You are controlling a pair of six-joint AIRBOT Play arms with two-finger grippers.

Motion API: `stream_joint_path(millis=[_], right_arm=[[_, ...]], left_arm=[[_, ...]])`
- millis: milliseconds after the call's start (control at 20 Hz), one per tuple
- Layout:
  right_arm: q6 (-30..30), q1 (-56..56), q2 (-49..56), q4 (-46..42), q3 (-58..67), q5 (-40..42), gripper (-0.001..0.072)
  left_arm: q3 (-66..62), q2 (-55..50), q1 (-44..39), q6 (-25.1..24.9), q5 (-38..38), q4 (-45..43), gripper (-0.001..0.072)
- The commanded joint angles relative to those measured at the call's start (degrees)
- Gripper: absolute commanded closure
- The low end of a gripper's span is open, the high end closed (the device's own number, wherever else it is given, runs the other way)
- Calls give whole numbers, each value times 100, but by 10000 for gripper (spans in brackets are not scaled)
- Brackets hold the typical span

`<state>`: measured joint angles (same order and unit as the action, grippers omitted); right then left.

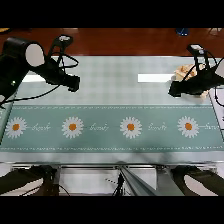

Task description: Fold the shirts.

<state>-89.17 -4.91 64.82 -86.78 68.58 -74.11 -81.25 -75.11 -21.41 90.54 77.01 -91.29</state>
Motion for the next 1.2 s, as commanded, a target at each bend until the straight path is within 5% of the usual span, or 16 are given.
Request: stream_joint_path(millis=[0, 750, 1150], right_arm=[[-2, -7, -4, 0, 4, -2, 115], [-24, -7, -4, 11, 2, 57, 114], [-20, -7, -4, 238, 4, 1379, 115]], left_arm=[[-7, -4, -4, -2, 0, -2, -13], [-7, -4, -4, 0, -4, 0, -13], [-7, -184, -4, 0, -94, -2, -13]])
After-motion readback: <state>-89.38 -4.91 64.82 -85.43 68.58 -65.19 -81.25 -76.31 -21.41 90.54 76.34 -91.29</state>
